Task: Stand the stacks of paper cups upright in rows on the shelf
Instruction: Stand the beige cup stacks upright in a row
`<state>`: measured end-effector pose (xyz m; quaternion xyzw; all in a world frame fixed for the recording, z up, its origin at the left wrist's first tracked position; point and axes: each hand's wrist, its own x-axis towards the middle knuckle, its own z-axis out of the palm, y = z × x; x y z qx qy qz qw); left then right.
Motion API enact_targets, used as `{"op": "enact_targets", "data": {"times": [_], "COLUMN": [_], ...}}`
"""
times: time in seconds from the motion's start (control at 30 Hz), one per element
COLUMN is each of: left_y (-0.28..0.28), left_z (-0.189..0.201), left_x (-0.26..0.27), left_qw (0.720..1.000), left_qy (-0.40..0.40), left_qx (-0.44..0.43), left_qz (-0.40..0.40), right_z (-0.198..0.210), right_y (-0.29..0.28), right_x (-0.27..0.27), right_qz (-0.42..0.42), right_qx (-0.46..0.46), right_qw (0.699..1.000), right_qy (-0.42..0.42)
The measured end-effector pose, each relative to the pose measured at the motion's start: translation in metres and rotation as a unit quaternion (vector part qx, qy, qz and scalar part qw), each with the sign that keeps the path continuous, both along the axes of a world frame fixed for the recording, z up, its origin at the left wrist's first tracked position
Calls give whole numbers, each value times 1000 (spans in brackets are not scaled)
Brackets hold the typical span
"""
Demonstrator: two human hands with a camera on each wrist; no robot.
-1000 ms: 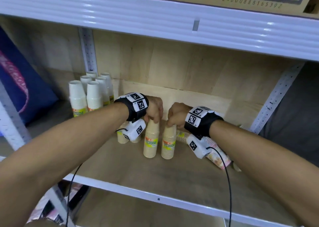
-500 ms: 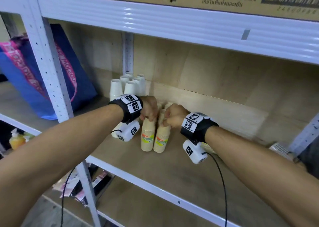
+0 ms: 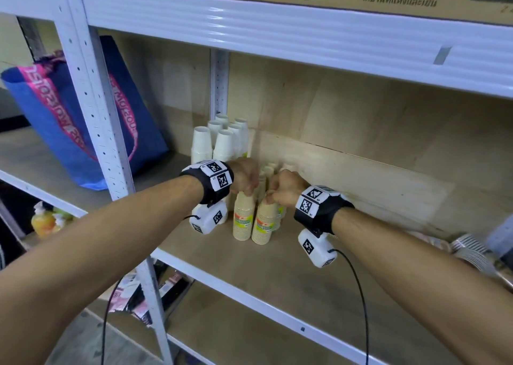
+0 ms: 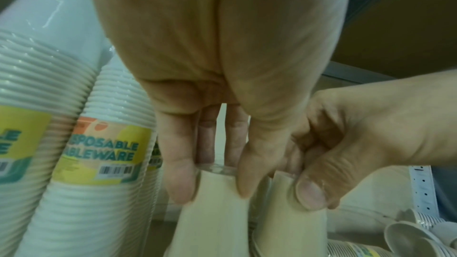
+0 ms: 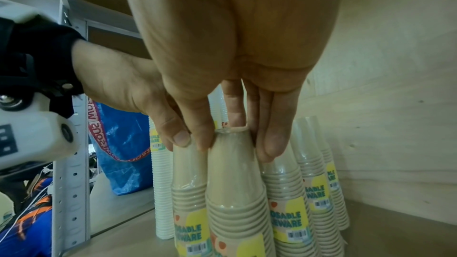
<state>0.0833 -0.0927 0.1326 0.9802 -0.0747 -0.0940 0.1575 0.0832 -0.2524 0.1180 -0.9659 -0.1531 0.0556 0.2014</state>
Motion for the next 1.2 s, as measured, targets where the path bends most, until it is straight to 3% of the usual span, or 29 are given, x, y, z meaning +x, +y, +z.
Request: {"op": "enact_targets", "data": {"times": [0.27, 0.6, 0.9, 1.2], "left_y": [-10, -74, -163, -239], "left_z": [21, 43, 24, -15], "left_x": [12, 29, 45, 50], "left_qw": [996, 990, 982, 966], "left_qy": [-74, -106, -70, -40], "left_qx": [-45, -53, -29, -7], "left_qz": [9, -76, -173, -254], "right_z": [2, 24, 35, 12], "right_y": [-10, -83, -192, -296], "right_x": [4, 1, -18, -62], "right_qz": [5, -64, -172, -259], "right_qx": [-9, -21, -42, -88], "right_qw": [1000, 997, 983, 962], "right_qy": [-6, -35, -43, -11]}}
